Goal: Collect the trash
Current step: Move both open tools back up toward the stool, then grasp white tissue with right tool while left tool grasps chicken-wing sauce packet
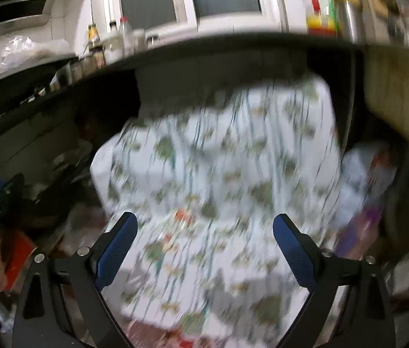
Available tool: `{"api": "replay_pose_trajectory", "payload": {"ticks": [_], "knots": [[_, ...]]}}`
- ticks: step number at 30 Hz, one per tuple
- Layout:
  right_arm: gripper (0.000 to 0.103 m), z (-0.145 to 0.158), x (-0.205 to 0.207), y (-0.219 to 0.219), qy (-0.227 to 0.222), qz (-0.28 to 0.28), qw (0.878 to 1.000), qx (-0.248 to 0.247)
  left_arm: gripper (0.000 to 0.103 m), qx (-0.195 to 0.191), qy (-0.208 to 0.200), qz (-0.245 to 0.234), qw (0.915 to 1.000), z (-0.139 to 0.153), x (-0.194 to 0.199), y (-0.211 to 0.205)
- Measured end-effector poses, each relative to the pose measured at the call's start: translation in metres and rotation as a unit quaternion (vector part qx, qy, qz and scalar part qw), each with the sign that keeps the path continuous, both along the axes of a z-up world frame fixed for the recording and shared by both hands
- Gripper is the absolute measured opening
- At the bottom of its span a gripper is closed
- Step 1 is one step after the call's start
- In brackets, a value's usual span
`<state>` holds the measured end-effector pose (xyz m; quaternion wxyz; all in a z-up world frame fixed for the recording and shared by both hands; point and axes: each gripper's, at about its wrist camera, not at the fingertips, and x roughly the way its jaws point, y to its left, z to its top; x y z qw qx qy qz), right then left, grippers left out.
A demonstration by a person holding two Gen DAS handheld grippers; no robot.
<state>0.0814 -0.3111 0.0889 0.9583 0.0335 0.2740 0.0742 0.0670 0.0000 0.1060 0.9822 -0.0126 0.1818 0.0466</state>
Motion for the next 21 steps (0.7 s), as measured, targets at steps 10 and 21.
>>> {"api": "replay_pose_trajectory", "payload": {"ticks": [10, 21], "knots": [[0.091, 0.027, 0.05, 0.02, -0.026, 0.0, 1.0, -0.015, 0.099, -0.042, 0.053, -0.006, 0.9977, -0.024, 0.064, 0.025], [0.082, -0.033, 0.113, 0.021, 0.056, -0.006, 0.998, 0.029, 0.099, -0.031, 0.1, 0.03, 0.994, -0.075, 0.114, 0.051]]}}
